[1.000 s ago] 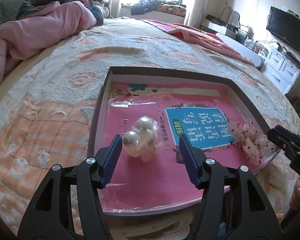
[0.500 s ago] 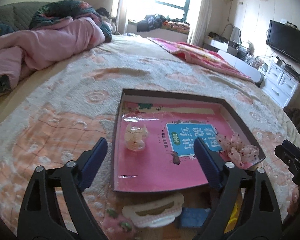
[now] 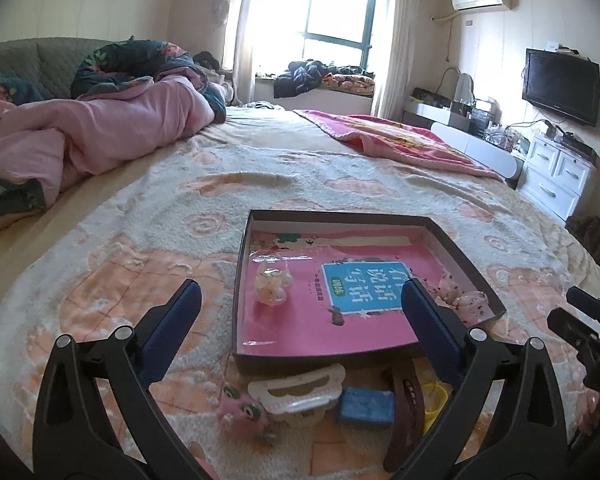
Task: Organize jewelry
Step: 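Withdraw both tools from the tray toward the remaining loose items, then grasp the brown hair claw with the left gripper while the right grasps the orange spiral tie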
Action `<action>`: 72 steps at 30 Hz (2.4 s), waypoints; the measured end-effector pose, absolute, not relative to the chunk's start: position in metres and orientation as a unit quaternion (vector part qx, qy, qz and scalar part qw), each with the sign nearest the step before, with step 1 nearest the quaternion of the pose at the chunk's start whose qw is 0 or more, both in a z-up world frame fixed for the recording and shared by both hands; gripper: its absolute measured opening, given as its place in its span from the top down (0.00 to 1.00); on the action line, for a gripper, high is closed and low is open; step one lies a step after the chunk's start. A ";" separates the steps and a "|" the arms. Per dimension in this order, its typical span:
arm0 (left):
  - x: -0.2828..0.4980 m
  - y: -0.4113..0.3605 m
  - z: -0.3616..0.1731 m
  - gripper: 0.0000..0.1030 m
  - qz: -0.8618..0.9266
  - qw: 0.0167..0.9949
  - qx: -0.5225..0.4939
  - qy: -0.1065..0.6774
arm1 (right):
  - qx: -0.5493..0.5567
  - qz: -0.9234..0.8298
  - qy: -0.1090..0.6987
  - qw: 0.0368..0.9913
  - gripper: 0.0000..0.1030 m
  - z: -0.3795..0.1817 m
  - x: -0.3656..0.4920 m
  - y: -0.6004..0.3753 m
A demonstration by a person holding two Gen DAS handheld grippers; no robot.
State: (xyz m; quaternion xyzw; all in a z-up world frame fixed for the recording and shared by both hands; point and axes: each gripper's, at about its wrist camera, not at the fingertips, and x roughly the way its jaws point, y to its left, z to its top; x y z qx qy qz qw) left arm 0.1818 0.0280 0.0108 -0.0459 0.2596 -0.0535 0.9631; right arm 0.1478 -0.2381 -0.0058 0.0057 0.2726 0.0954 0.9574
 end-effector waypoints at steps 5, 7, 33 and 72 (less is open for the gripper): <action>0.170 0.025 0.010 0.11 -0.052 0.965 -0.045 0.254 | 0.001 0.103 0.271 0.957 0.16 -0.006 0.134 -0.238; 0.166 0.024 0.009 0.11 -0.051 0.965 -0.042 0.254 | -0.002 0.105 0.270 0.957 0.16 -0.007 0.130 -0.238; 0.128 0.013 -0.020 0.11 -0.062 0.953 -0.012 0.296 | -0.031 0.120 0.289 0.949 0.15 -0.028 0.097 -0.241; 0.145 -0.023 -0.078 0.29 -0.151 0.902 -0.048 0.402 | -0.136 0.154 0.333 0.920 0.17 -0.091 0.111 -0.213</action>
